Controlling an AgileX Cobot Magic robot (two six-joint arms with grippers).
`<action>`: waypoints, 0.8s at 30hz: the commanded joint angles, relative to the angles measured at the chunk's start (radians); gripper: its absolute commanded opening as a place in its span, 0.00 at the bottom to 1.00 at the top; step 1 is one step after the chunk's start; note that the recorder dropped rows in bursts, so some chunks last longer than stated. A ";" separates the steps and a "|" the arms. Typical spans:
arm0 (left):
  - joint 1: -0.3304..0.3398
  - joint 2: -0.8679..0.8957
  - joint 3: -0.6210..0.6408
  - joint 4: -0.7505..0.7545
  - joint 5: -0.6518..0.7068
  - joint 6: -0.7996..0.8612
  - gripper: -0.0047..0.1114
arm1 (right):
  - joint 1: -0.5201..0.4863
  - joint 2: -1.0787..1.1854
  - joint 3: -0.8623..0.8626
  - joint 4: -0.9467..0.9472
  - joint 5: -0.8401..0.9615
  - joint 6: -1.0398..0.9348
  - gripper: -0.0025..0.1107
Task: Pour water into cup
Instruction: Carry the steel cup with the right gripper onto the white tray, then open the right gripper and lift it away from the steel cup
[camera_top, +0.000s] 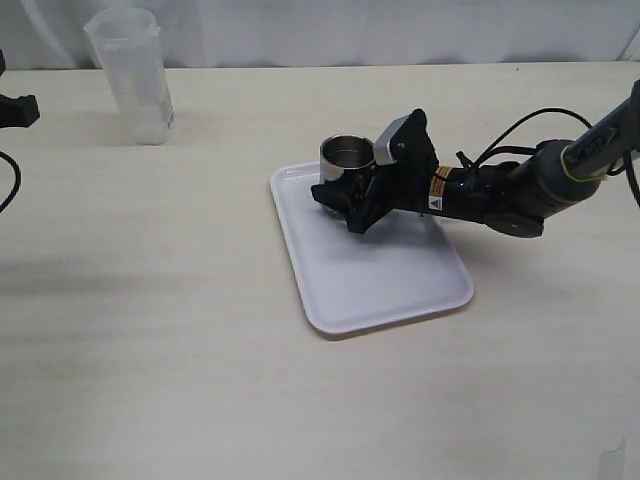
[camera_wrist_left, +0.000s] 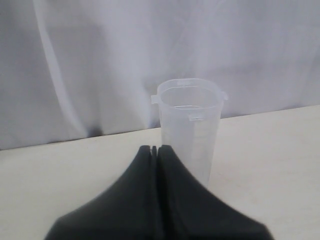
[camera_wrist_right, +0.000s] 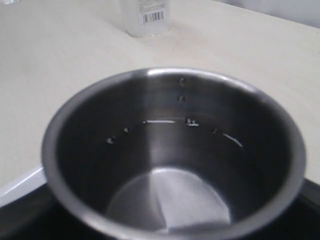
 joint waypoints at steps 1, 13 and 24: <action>0.000 -0.006 0.006 0.000 -0.016 -0.006 0.04 | 0.000 -0.004 0.001 0.014 -0.001 -0.009 0.55; 0.000 -0.006 0.006 0.000 -0.016 0.002 0.04 | 0.000 -0.072 0.001 0.011 0.006 0.019 0.87; 0.000 -0.006 0.006 0.000 -0.016 0.002 0.04 | 0.000 -0.268 0.001 0.015 0.050 0.108 0.68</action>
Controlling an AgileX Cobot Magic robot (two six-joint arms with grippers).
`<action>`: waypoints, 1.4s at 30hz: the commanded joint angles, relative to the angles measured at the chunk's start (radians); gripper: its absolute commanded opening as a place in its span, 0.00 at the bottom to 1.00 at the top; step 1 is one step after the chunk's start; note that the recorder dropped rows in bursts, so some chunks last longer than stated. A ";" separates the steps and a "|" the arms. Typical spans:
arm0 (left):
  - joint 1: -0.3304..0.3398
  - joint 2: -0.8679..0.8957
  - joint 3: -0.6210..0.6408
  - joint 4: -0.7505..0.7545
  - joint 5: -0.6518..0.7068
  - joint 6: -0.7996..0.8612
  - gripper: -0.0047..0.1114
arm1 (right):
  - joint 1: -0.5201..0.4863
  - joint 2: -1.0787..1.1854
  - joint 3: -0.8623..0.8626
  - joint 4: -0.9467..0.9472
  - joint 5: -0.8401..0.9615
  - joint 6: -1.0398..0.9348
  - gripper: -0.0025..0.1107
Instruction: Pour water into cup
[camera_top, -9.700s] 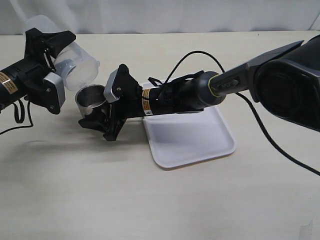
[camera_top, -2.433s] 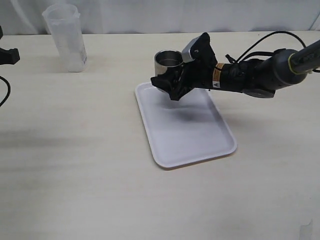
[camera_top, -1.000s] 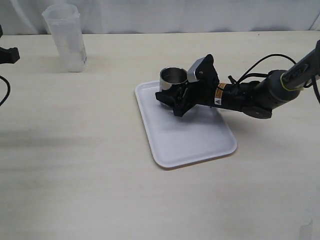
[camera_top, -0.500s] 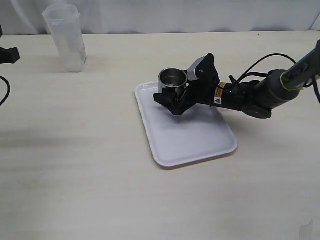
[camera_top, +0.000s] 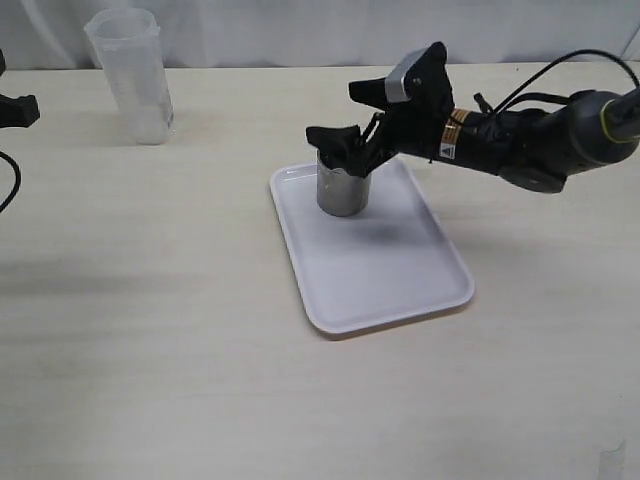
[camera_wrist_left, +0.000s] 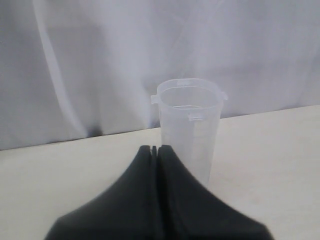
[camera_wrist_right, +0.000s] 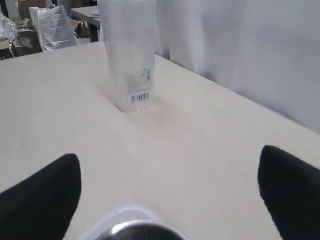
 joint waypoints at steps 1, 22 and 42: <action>0.000 -0.006 0.006 0.000 -0.016 0.002 0.04 | 0.000 -0.104 -0.001 -0.002 0.044 0.055 0.63; 0.000 -0.006 0.006 0.000 -0.018 0.004 0.04 | 0.000 -0.647 0.150 -0.128 0.403 0.346 0.06; 0.000 -0.217 0.006 0.017 0.165 -0.060 0.04 | 0.000 -1.128 0.385 -0.076 0.584 0.325 0.06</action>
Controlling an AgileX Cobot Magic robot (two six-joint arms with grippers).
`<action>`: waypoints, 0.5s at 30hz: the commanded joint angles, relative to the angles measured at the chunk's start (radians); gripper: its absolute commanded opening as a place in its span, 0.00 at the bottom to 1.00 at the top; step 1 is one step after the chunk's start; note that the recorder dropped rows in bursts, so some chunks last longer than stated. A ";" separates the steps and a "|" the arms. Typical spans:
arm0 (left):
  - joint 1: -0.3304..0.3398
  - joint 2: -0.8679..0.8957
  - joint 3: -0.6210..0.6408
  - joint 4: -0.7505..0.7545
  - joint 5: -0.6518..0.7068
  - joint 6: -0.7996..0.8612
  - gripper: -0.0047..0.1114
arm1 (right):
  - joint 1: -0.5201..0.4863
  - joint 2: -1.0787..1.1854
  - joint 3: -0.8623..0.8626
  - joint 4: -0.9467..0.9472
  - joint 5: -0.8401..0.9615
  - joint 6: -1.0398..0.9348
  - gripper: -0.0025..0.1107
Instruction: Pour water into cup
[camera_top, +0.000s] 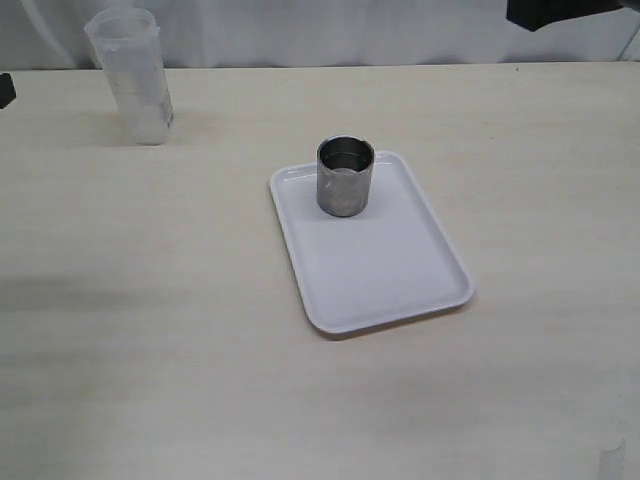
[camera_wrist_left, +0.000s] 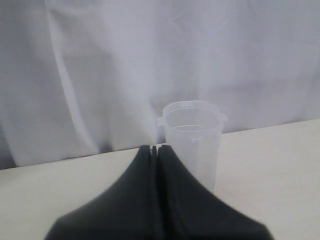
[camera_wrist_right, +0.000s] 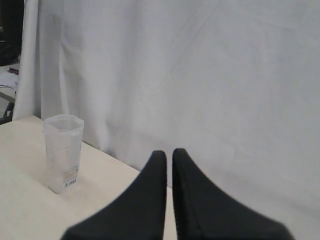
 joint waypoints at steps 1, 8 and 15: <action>0.000 -0.087 0.006 0.000 0.078 -0.056 0.04 | 0.000 -0.102 0.048 0.009 0.011 -0.003 0.06; 0.000 -0.214 0.006 0.002 0.200 -0.138 0.04 | 0.000 -0.221 0.114 0.009 0.011 0.000 0.06; 0.000 -0.342 0.053 0.002 0.213 -0.187 0.04 | 0.000 -0.270 0.124 0.009 0.011 0.000 0.06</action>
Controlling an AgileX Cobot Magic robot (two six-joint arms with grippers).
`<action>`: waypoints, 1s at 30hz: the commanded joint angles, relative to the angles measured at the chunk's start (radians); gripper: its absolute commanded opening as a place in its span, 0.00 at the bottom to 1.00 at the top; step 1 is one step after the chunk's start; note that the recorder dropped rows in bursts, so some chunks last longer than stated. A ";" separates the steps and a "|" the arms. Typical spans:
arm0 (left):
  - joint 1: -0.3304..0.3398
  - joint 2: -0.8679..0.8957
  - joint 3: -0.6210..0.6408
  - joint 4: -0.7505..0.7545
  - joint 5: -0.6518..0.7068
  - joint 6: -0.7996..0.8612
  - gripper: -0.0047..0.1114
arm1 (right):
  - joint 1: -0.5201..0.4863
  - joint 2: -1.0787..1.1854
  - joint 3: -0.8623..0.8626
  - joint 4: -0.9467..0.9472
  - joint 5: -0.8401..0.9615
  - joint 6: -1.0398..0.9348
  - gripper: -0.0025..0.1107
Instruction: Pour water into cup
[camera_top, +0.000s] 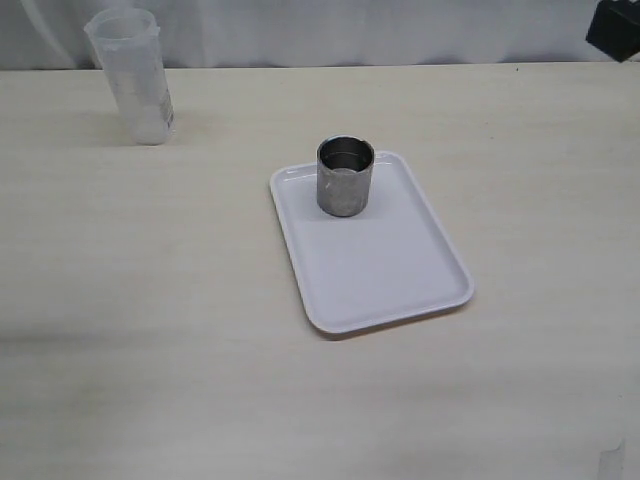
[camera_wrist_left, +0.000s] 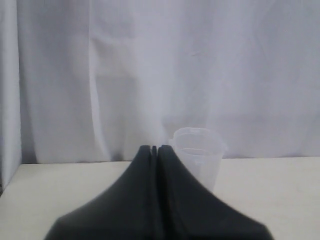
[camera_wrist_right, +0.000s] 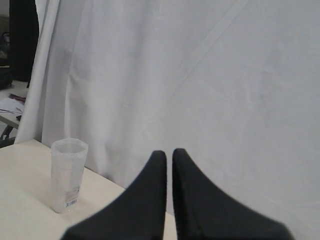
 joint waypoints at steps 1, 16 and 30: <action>0.000 -0.090 0.035 0.002 0.010 -0.031 0.04 | 0.000 -0.023 0.004 0.006 0.003 0.000 0.06; 0.000 -0.272 0.037 0.000 0.106 -0.058 0.04 | 0.000 -0.023 0.004 0.006 0.000 0.000 0.06; 0.000 -0.272 0.037 0.000 0.106 -0.058 0.04 | 0.000 -0.023 0.004 0.006 0.000 0.002 0.06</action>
